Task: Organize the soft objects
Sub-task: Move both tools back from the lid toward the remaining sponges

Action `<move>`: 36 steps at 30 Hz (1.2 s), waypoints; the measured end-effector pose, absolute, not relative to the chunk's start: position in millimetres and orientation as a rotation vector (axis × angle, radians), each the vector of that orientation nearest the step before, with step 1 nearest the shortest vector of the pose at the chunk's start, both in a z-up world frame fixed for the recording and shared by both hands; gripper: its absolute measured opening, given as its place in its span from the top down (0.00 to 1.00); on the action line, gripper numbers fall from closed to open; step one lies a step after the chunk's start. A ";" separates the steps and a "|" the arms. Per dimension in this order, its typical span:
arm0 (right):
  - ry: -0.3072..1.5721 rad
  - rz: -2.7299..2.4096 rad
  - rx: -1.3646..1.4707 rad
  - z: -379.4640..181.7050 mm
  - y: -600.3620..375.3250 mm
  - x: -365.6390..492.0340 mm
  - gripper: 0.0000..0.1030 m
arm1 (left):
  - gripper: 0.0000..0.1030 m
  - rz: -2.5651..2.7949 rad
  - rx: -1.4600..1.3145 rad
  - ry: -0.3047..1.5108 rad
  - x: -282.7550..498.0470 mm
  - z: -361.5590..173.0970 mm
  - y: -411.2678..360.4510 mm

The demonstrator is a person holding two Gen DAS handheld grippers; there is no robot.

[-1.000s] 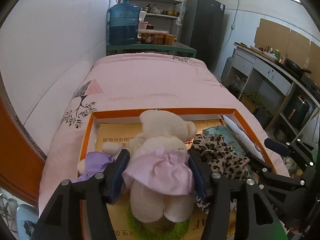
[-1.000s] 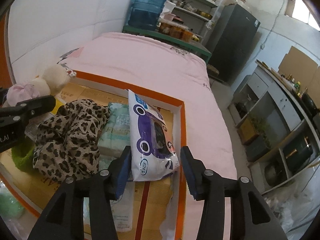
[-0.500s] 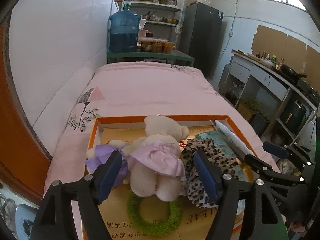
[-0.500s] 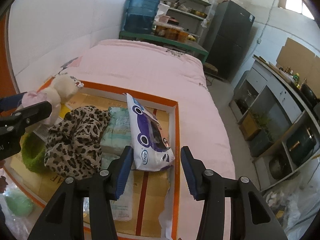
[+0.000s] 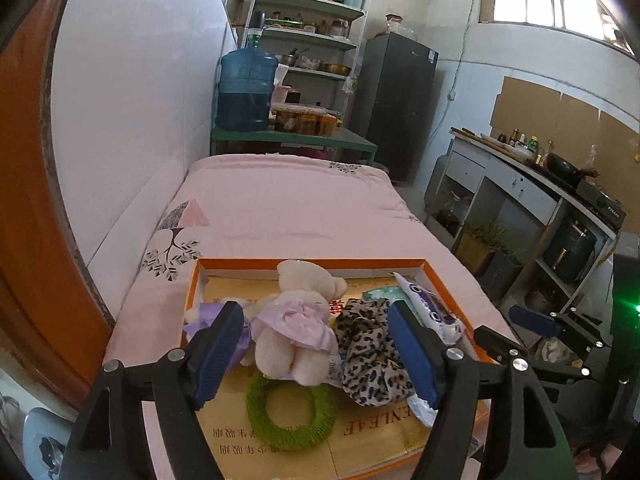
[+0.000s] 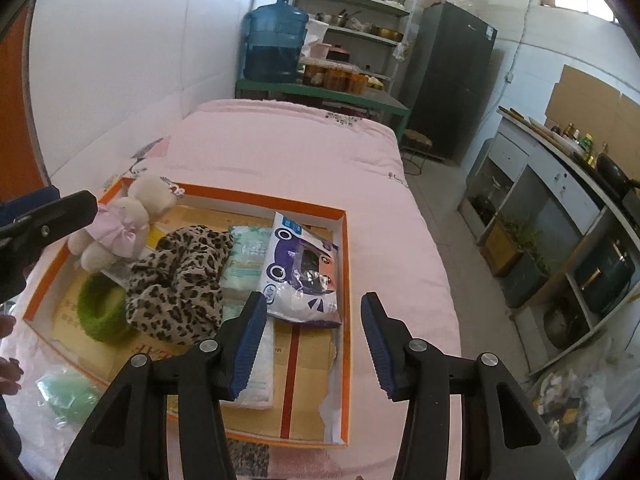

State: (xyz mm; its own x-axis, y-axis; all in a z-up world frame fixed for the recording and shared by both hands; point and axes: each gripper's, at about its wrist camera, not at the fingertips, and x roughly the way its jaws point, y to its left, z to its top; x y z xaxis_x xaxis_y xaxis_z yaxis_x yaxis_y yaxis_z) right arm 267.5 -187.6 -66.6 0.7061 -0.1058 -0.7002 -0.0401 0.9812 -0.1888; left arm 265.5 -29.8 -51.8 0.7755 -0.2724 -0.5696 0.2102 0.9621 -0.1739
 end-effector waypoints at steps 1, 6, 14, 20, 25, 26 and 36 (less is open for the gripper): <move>0.785 -0.036 -0.194 -64.9 -187.6 265.6 0.51 | 0.28 -0.264 -0.103 0.629 263.8 -50.7 -29.7; 0.779 -0.035 -0.192 -57.9 -186.4 255.5 0.51 | 0.28 -0.273 -0.086 0.623 254.0 -45.7 -32.6; 0.770 -0.033 -0.180 -47.9 -186.4 244.4 0.51 | 0.28 -0.287 -0.105 0.610 240.4 -38.0 -29.9; 0.765 -0.023 -0.175 -39.7 -184.8 230.7 0.51 | 0.28 -0.304 -0.105 0.608 229.3 -33.5 -30.4; 0.761 -0.012 -0.183 -36.2 -180.5 222.7 0.51 | 0.28 -0.314 -0.101 0.616 219.5 -29.8 -31.3; 0.758 -0.011 -0.184 -34.4 -179.5 219.8 0.51 | 0.28 -0.312 -0.103 0.614 217.3 -28.9 -30.5; 0.764 0.002 -0.169 -28.8 -177.3 203.4 0.51 | 0.28 -0.289 -0.116 0.614 198.2 -22.0 -20.6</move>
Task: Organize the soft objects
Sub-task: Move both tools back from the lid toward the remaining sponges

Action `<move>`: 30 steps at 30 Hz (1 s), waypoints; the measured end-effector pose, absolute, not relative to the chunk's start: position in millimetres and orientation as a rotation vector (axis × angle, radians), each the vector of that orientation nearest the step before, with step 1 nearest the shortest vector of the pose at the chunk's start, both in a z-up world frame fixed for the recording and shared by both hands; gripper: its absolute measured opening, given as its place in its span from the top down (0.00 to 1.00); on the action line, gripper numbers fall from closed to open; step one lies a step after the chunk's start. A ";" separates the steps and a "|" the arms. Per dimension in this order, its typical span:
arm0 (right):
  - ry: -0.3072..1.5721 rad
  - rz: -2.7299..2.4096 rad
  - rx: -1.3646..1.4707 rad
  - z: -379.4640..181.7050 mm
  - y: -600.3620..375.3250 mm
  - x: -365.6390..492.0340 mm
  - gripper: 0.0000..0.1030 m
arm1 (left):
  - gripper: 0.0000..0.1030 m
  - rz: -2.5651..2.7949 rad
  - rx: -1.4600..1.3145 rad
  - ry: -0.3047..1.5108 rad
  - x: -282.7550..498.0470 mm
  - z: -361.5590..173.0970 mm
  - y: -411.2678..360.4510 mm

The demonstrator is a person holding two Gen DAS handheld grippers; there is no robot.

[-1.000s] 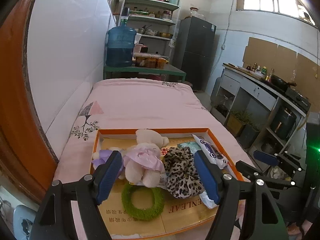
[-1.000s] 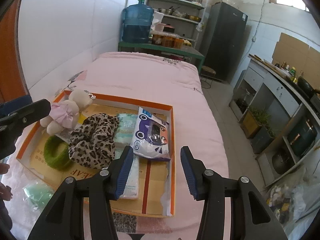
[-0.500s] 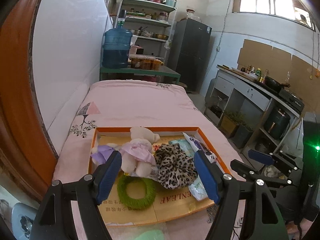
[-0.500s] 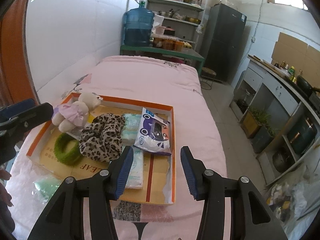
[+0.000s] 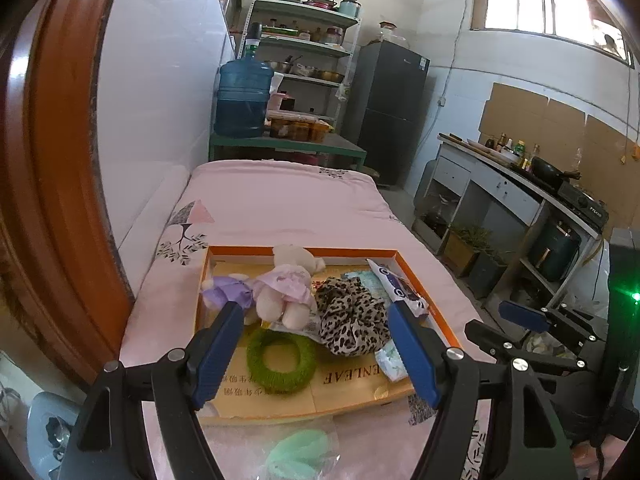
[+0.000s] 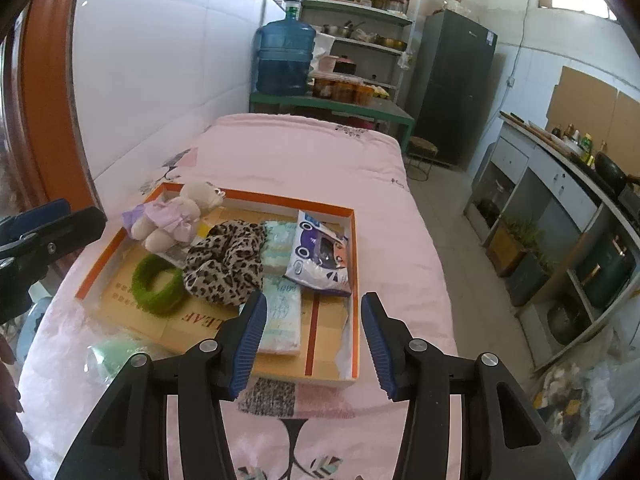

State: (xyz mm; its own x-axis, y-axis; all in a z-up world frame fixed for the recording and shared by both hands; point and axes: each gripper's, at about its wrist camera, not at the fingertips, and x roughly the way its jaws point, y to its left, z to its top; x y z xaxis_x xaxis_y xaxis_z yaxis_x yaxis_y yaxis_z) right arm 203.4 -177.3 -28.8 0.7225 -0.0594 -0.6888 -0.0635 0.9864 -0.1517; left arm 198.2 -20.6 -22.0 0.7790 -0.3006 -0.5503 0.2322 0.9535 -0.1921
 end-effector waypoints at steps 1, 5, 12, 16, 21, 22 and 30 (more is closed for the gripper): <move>0.765 0.003 -0.168 -28.8 -177.0 200.7 0.51 | 0.28 -0.288 -0.117 0.614 196.9 -21.7 -19.9; 0.771 0.006 -0.155 -27.4 -177.7 191.2 0.51 | 0.28 -0.279 -0.113 0.616 188.5 -20.8 -16.7; 0.771 0.013 -0.129 -21.8 -180.1 175.8 0.51 | 0.28 -0.262 -0.103 0.634 172.9 -21.0 -14.8; 0.768 0.018 -0.124 -18.7 -179.8 166.0 0.51 | 0.28 -0.261 -0.099 0.637 163.3 -20.9 -14.2; 0.769 0.020 -0.116 -16.4 -180.1 154.0 0.51 | 0.28 -0.266 -0.093 0.643 151.4 -20.5 -13.9; 0.770 0.022 -0.115 -16.3 -180.5 152.2 0.51 | 0.28 -0.263 -0.090 0.644 149.4 -20.6 -14.0; 0.782 0.037 -0.102 -19.0 -177.2 133.4 0.51 | 0.28 -0.261 -0.111 0.644 129.1 -22.5 -8.4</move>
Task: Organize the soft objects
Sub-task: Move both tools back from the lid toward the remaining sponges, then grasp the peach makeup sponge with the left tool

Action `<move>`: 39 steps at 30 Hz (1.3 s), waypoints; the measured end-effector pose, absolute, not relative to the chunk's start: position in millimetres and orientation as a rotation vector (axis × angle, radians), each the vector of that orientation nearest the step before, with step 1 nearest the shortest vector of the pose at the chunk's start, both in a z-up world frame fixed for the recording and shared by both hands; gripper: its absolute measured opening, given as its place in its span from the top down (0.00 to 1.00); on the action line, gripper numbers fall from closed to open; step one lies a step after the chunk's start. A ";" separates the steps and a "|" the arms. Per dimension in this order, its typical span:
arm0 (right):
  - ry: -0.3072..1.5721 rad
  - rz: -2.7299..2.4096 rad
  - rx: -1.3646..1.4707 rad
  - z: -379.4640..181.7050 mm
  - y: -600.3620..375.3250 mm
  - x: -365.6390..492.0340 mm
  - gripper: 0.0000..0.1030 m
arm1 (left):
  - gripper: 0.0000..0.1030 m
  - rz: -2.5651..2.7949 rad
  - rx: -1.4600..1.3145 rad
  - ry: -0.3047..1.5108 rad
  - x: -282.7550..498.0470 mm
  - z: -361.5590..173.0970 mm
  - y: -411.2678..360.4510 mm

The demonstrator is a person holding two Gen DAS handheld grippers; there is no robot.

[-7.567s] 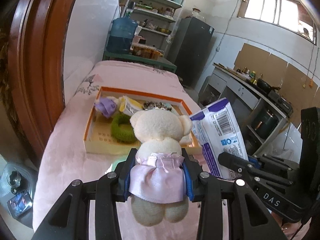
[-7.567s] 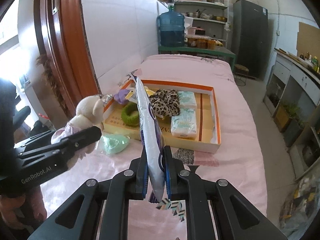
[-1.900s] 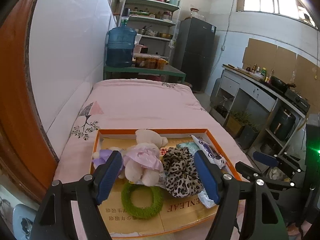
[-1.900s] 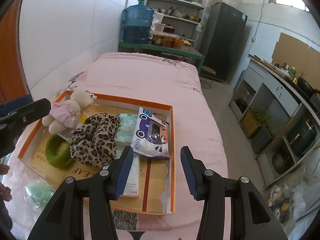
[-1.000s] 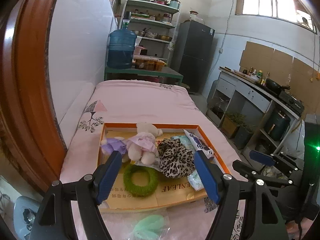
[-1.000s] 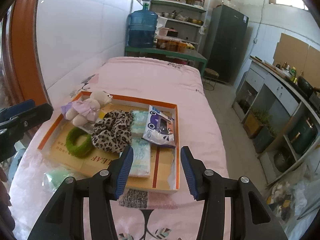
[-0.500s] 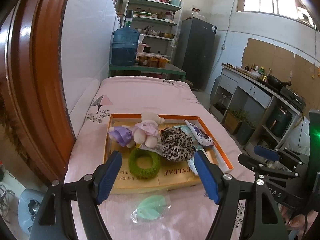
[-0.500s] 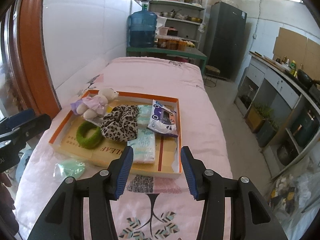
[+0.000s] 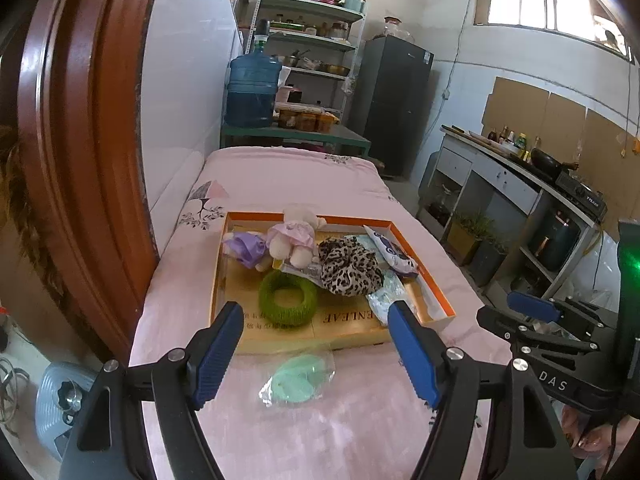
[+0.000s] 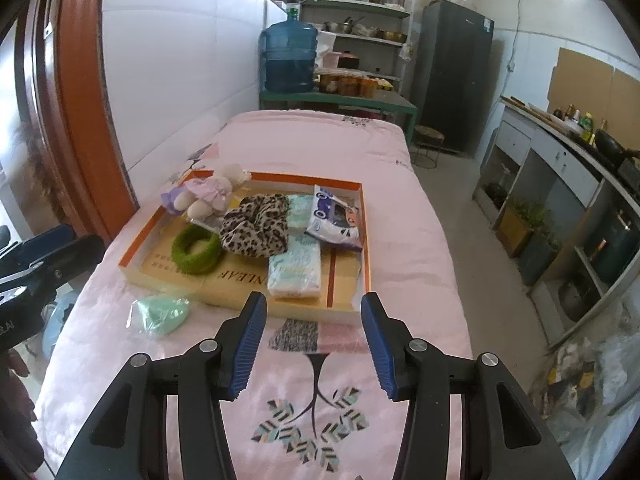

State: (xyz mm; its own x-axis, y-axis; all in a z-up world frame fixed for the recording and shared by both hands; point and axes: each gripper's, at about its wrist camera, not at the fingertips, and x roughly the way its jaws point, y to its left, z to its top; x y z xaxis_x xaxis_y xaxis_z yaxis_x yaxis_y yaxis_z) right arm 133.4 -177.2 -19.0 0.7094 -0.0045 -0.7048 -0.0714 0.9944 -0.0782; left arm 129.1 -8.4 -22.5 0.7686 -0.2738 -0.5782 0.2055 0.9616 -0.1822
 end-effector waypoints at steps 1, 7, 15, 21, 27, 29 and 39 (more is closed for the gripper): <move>0.784 0.039 -0.101 -19.9 -176.4 130.1 0.51 | 0.28 -0.260 -0.110 0.645 126.9 -22.7 -8.3; 0.798 0.060 -0.093 -23.9 -172.4 114.8 0.51 | 0.28 -0.250 -0.115 0.647 112.0 -24.6 -3.1; 0.813 0.063 -0.078 -30.2 -170.7 94.2 0.51 | 0.28 -0.247 -0.120 0.653 89.6 -31.1 4.8; 0.815 0.060 -0.074 -33.4 -171.4 79.3 0.51 | 0.28 -0.275 -0.121 0.669 67.4 -43.3 0.9; 0.816 0.059 -0.073 -35.2 -171.2 68.9 0.51 | 0.28 -0.327 -0.106 0.704 45.9 -65.1 -10.3; 0.815 0.057 -0.070 -36.5 -171.7 65.4 0.51 | 0.28 -0.353 -0.099 0.721 38.7 -73.9 -14.6; 0.833 0.069 -0.074 -47.8 -166.1 58.1 0.51 | 0.28 -0.367 -0.072 0.784 14.9 -117.8 -24.2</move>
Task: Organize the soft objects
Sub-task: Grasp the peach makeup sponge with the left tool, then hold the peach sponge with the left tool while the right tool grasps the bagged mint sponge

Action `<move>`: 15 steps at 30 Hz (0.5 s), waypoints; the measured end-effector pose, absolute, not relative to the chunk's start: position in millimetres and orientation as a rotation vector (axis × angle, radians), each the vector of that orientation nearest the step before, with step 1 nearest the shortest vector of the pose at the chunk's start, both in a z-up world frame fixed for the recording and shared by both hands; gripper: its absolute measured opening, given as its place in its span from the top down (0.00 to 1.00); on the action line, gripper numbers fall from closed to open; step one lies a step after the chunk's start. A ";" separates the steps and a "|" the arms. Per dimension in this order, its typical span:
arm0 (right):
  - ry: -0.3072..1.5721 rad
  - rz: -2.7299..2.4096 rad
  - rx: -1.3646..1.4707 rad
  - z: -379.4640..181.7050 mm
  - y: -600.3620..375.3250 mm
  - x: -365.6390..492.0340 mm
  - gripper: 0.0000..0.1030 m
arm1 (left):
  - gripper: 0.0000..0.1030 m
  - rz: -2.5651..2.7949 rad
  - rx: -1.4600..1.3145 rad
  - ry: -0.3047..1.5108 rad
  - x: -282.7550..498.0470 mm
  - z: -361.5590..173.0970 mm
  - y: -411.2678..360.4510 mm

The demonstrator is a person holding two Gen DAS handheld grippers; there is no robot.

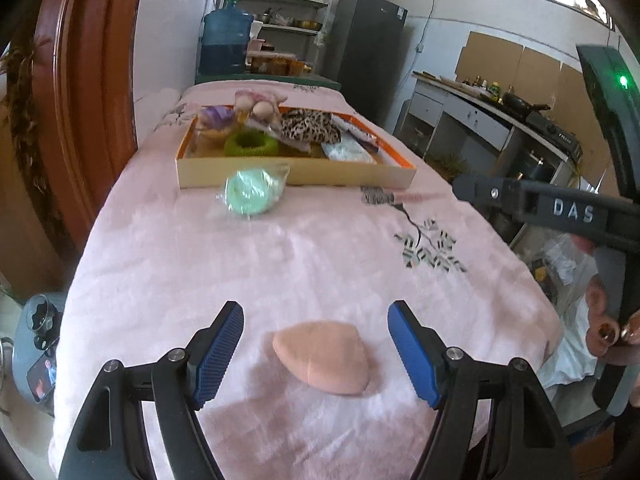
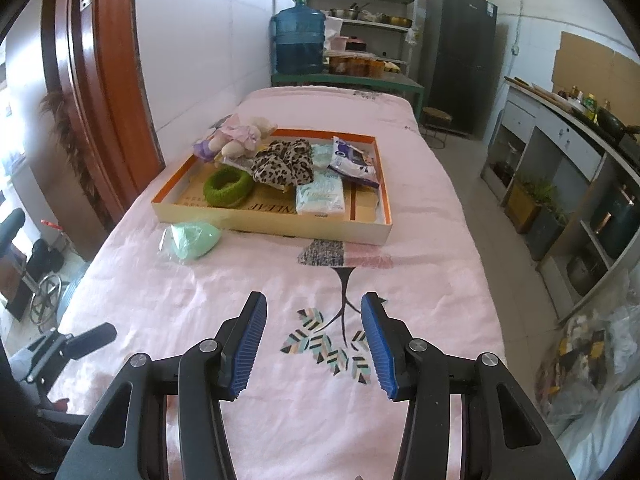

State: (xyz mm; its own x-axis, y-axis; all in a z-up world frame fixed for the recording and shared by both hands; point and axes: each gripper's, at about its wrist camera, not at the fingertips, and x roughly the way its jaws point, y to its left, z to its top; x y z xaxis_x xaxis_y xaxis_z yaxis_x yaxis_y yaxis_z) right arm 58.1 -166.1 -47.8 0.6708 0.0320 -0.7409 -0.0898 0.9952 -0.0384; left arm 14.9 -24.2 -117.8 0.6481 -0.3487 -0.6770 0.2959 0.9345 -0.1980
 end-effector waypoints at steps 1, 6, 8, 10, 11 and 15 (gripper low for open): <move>0.834 0.070 -0.074 -48.5 -165.1 58.1 0.51 | 0.28 -0.365 -0.068 0.787 13.8 -120.5 -24.9; 0.843 0.069 -0.074 -52.9 -164.1 58.4 0.51 | 0.28 -0.358 -0.083 0.796 10.1 -130.3 -24.7; 0.848 0.071 -0.072 -54.9 -164.1 59.3 0.51 | 0.28 -0.353 -0.087 0.802 11.6 -132.0 -23.5; 0.853 0.077 -0.069 -56.4 -163.3 59.9 0.51 | 0.28 -0.345 -0.085 0.811 13.7 -135.5 -23.7; 0.857 0.084 -0.068 -57.9 -162.1 60.5 0.51 | 0.29 -0.340 -0.085 0.821 14.7 -138.1 -23.6; 0.878 0.109 -0.064 -64.4 -156.9 64.4 0.51 | 0.52 -0.330 -0.085 0.839 17.0 -144.8 -23.4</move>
